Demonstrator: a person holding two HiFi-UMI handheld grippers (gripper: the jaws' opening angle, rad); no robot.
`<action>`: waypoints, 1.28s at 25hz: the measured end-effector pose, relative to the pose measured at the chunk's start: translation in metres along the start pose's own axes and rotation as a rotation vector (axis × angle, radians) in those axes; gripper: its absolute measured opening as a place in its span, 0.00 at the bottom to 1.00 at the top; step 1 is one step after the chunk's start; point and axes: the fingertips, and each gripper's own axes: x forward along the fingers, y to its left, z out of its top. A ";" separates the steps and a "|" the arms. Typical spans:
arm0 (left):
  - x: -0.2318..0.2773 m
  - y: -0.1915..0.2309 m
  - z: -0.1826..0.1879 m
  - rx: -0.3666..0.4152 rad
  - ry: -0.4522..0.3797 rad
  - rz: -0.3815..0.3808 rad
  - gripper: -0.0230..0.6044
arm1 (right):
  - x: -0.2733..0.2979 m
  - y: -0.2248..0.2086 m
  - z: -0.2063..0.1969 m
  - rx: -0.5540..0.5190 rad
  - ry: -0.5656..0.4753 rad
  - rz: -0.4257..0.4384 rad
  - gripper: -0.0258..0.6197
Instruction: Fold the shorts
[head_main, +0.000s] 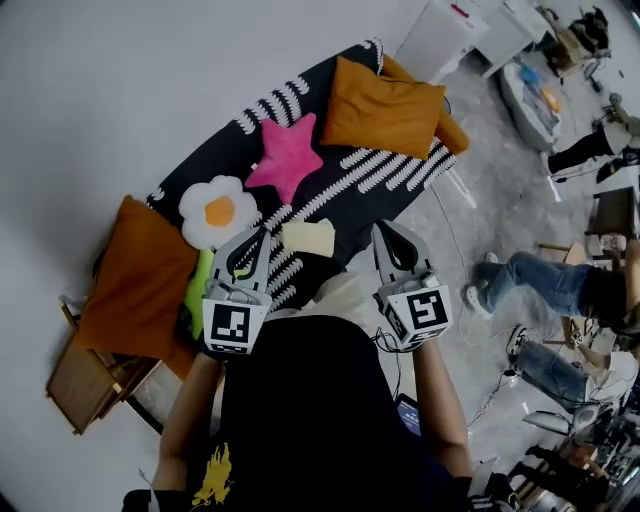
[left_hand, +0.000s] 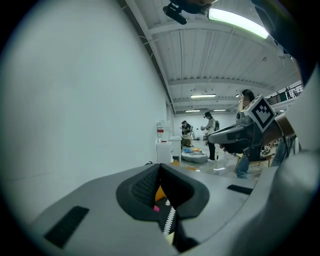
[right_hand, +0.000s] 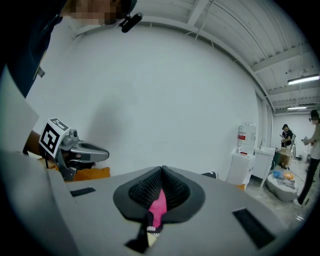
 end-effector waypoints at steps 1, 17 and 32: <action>-0.001 0.000 0.000 0.007 0.003 0.001 0.06 | 0.001 0.002 0.000 0.001 -0.002 0.005 0.06; -0.013 -0.002 -0.009 0.015 0.033 0.028 0.06 | 0.012 0.020 -0.005 0.003 0.016 0.079 0.06; 0.002 -0.012 -0.001 0.048 0.033 0.010 0.06 | 0.014 0.024 -0.002 -0.030 0.009 0.111 0.06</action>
